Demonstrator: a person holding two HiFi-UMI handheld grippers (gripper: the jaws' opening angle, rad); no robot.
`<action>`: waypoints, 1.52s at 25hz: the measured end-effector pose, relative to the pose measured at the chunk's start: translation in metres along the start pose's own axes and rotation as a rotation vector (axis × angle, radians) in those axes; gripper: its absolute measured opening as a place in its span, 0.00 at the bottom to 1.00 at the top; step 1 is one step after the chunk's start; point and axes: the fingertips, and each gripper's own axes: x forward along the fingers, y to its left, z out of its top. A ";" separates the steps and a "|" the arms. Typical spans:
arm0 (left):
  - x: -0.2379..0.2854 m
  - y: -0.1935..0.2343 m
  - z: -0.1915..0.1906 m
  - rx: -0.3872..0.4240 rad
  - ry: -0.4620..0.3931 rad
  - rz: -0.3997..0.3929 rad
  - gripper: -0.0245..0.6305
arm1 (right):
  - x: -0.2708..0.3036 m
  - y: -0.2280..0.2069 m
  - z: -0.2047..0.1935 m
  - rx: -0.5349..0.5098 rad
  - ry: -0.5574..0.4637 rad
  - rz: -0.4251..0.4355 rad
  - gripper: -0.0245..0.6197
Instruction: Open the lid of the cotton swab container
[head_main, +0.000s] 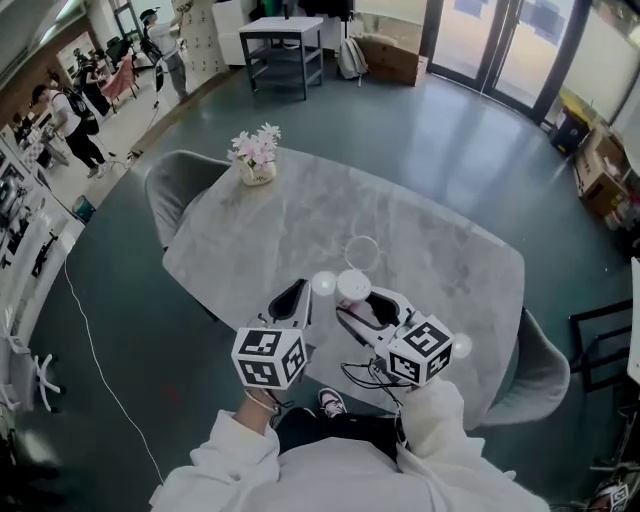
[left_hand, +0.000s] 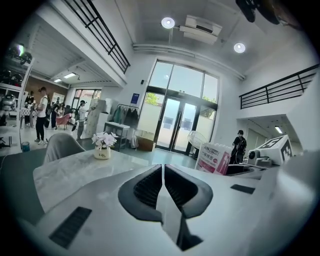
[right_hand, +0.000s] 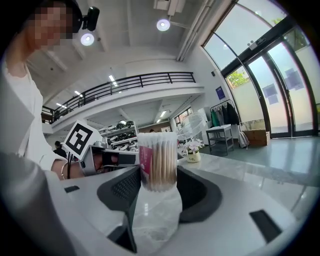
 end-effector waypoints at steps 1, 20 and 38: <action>0.001 0.000 0.000 -0.002 0.001 -0.007 0.07 | -0.001 -0.002 0.000 0.003 0.003 -0.005 0.46; -0.006 0.011 0.027 -0.008 -0.011 -0.105 0.07 | 0.005 0.018 0.038 -0.071 -0.026 -0.087 0.46; -0.001 0.004 0.032 0.006 -0.004 -0.142 0.07 | 0.001 0.021 0.039 -0.089 -0.027 -0.102 0.46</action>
